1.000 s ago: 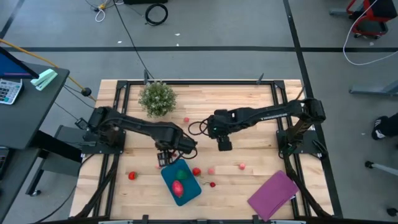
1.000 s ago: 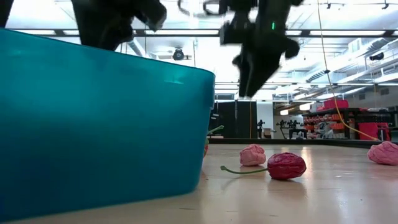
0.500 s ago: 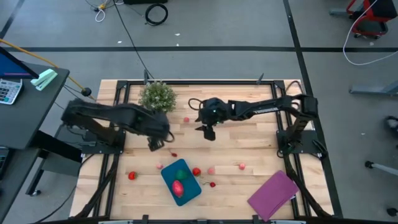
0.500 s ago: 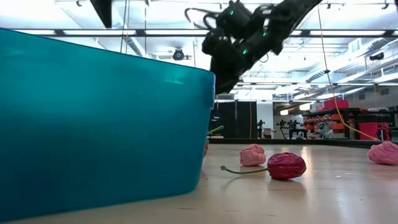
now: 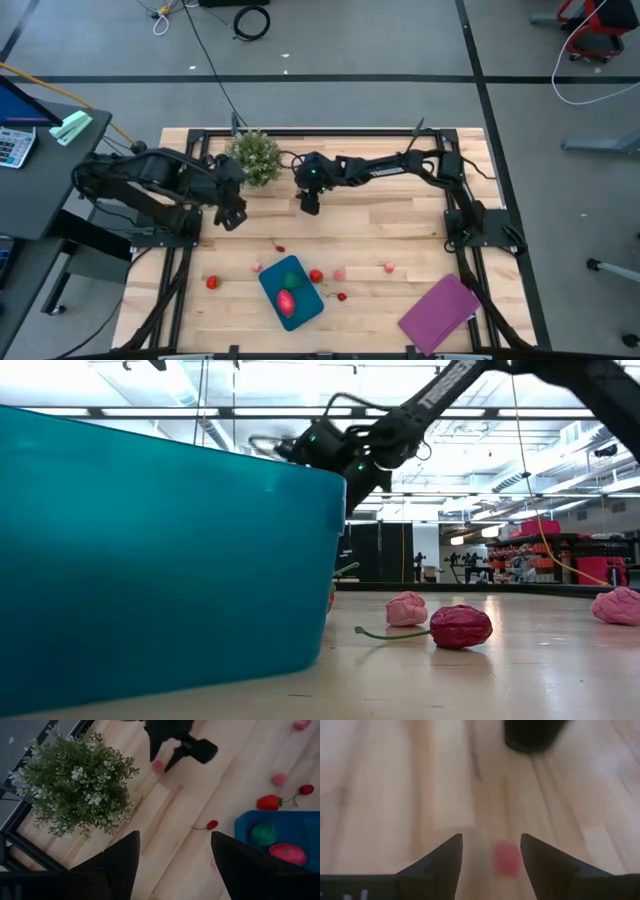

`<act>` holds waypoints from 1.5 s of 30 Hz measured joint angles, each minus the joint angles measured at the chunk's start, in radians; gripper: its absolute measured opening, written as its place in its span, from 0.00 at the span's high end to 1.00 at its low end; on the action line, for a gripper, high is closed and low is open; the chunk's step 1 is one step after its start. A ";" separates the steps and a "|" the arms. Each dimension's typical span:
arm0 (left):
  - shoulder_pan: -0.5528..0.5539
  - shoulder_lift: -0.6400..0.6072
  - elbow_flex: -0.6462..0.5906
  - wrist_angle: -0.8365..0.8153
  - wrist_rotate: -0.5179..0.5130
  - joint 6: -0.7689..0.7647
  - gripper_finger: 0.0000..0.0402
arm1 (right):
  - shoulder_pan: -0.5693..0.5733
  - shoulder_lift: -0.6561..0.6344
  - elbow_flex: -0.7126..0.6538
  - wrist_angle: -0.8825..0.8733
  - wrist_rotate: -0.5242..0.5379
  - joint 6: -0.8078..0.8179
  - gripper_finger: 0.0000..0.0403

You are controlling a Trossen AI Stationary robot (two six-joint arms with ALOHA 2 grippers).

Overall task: Pick and placing Produce into tupperware
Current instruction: Put the pink peach into the blue bin

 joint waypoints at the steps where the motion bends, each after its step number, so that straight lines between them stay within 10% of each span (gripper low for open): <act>1: 0.000 0.001 0.000 0.000 0.000 0.000 0.37 | -0.006 0.014 0.021 -0.021 0.002 0.005 0.48; 18: 0.006 0.030 -0.001 0.002 -0.004 0.097 0.42 | -0.007 0.090 0.048 -0.044 0.047 -0.019 0.51; 26: 0.005 0.030 -0.001 0.002 -0.003 0.097 0.42 | 0.000 0.078 0.048 -0.056 0.047 -0.020 0.80; 29: 0.005 0.030 -0.001 0.002 -0.004 0.097 0.42 | 0.007 0.065 0.048 -0.088 -0.008 -0.001 0.94; 35: 0.005 0.030 -0.001 0.004 -0.006 0.097 0.43 | 0.070 -0.042 0.045 -0.225 -0.307 0.006 0.91; 45: 0.005 0.030 -0.001 0.009 -0.031 0.098 0.46 | 0.309 -0.251 0.029 -0.167 -0.268 -0.233 0.93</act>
